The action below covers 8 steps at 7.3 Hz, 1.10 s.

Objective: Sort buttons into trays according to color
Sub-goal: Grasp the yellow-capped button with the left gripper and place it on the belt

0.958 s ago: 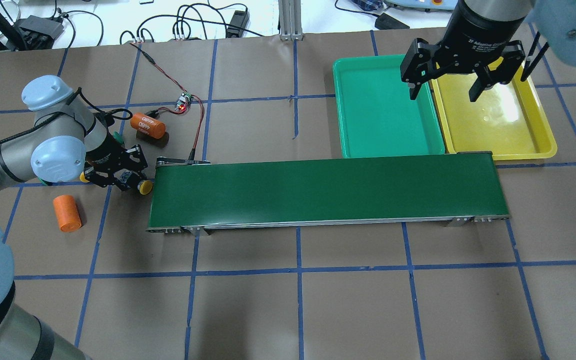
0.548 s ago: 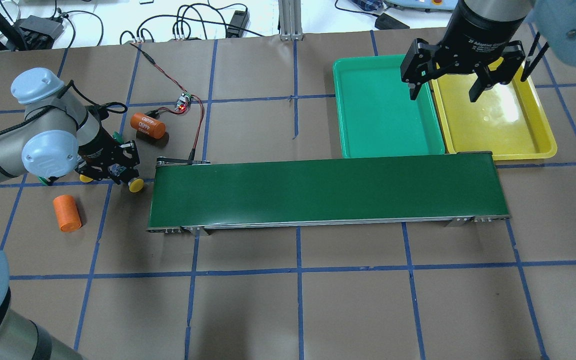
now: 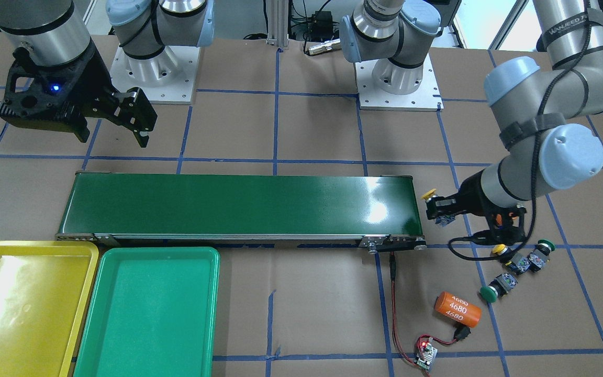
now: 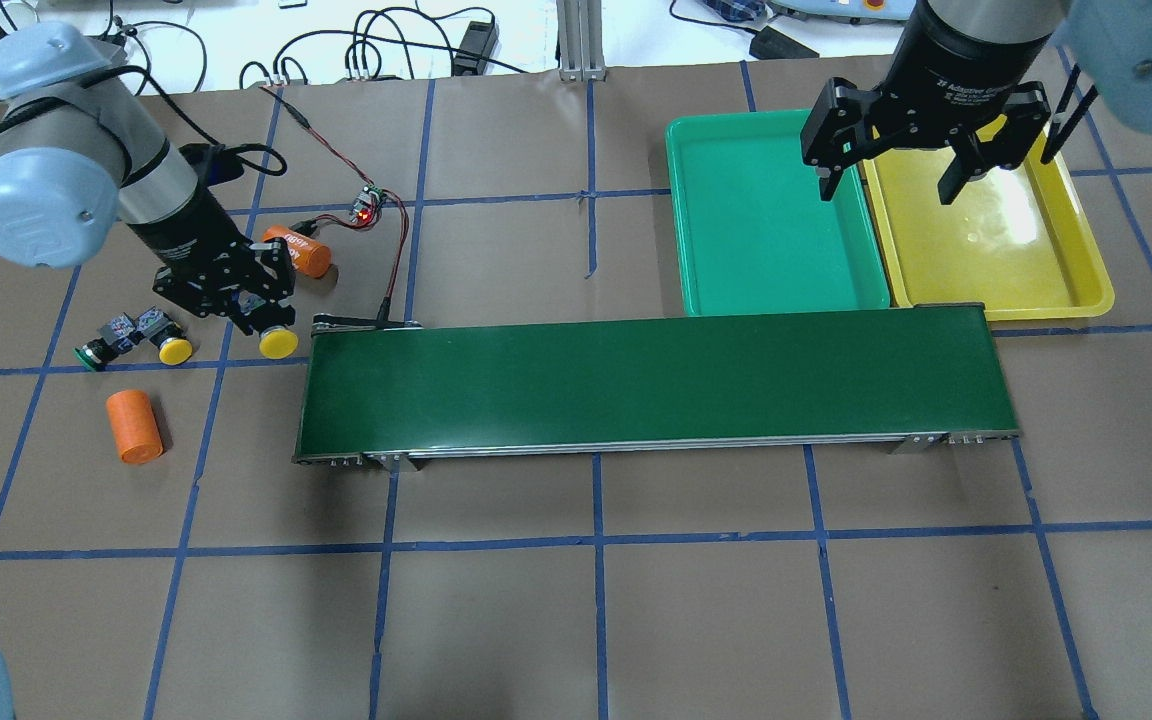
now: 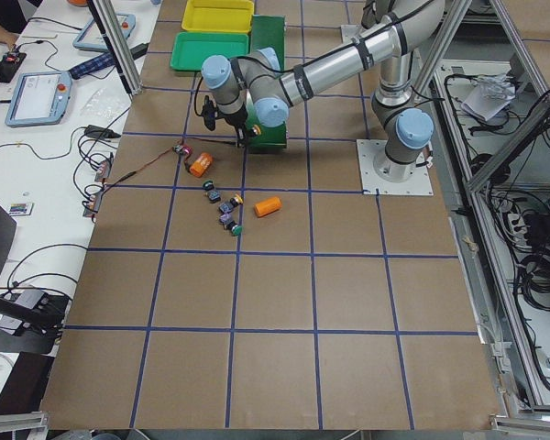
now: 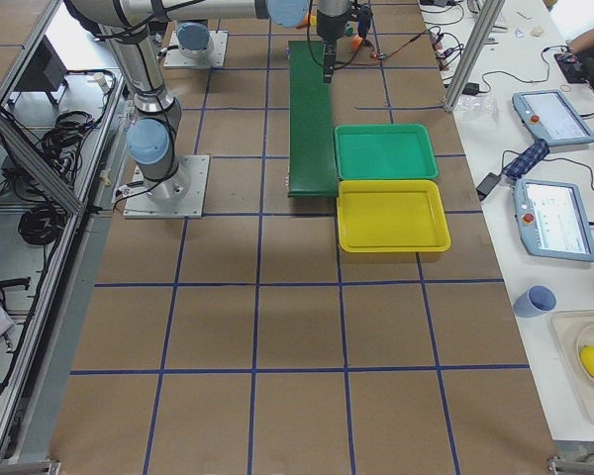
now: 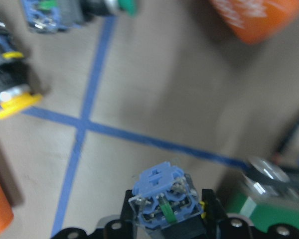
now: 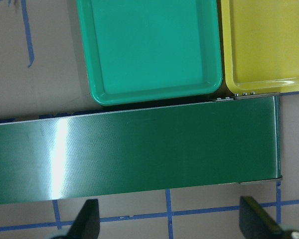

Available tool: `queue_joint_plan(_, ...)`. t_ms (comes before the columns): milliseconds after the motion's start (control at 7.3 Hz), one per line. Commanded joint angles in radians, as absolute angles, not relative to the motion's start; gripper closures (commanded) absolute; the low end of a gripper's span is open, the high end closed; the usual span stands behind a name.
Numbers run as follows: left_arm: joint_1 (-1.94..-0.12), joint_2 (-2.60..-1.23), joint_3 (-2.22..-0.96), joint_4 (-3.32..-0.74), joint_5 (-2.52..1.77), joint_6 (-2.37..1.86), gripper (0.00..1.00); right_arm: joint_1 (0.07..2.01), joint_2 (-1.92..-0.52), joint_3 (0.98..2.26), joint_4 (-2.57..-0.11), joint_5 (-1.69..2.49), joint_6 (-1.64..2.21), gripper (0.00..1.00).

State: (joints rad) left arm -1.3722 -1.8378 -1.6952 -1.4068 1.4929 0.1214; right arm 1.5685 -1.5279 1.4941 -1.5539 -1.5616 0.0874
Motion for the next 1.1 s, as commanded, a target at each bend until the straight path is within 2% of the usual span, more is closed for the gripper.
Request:
queue_joint_plan(0, -1.571, -1.815, -1.704, -1.424, 1.564, 0.190, 1.00, 1.568, -1.528, 1.494, -1.554, -1.562, 0.087, 0.00)
queue_joint_plan(274, -1.603, -1.850, -1.730, -1.385, 1.556, 0.263, 1.00, 1.568, -1.528, 1.494, -1.554, -1.560, 0.087, 0.00)
queue_joint_plan(685, -1.600, -1.855, -1.833, -1.220, 1.559, 0.278, 1.00, 1.568, -1.526, 1.494, -1.554, -1.560, 0.087, 0.00)
queue_joint_plan(821, -1.600, -1.855, -1.856, -1.220, 1.557, 0.279, 0.87, 1.568, -1.528, 1.494, -1.554, -1.560, 0.087, 0.00)
queue_joint_plan(958, -1.600, -1.853, -1.859, -1.203, 1.555, 0.278, 0.09, 1.569, -1.529, 1.494, -1.552, -1.560, 0.087, 0.00)
